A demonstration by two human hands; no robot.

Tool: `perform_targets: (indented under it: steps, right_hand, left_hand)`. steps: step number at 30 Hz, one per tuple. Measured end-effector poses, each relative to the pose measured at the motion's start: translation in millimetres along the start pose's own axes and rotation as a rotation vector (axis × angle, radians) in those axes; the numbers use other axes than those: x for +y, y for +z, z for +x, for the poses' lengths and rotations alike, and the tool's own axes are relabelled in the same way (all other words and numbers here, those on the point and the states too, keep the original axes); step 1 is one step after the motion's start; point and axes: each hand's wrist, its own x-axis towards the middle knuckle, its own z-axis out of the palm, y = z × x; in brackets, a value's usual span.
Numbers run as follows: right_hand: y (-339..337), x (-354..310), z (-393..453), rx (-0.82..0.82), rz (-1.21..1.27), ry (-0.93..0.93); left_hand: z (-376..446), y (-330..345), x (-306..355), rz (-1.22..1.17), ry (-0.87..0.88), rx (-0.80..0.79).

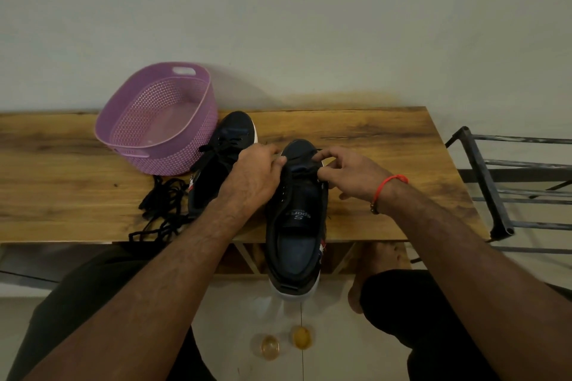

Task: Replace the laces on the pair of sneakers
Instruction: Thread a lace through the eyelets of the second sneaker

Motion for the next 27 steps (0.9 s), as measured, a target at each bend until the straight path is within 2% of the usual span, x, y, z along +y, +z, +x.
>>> perform_targets:
  steps: [4, 7, 8, 12, 15, 18, 20, 22, 24, 27]
  right_hand:
    - [-1, 2, -2, 0.008, 0.023, -0.001]
    - [-2, 4, -2, -0.022, 0.037, 0.007]
    - [-2, 4, -2, -0.022, 0.038, 0.007]
    - [2, 2, 1, -0.017, 0.054, -0.022]
    - [4, 2, 3, -0.013, 0.040, -0.034]
    - [6, 1, 2, 0.072, -0.062, -0.117]
    - [6, -3, -1, 0.126, -0.199, -0.284]
    - [7, -4, -1, 0.104, -0.244, -0.437]
    - [8, -3, 2, 0.126, -0.196, -0.400]
    - [1, 6, 10, 0.395, -0.294, -0.222]
  left_hand:
    - [-3, 10, 1, 0.073, -0.061, 0.041]
    - [2, 9, 2, -0.012, -0.115, 0.062]
    - [5, 9, 3, -0.130, -0.168, 0.037]
    - [4, 0, 11, -0.871, -0.391, -0.138]
    - [6, -14, 12, -1.144, -0.322, -0.155]
    - [8, -22, 15, -1.030, -0.160, -0.152]
    - [3, -21, 18, -0.910, -0.056, -0.213]
    - [-2, -18, 22, -0.823, 0.020, -0.248]
    - [-3, -16, 24, -0.771, 0.030, -0.198]
    - [1, -14, 19, -0.622, 0.025, -0.053]
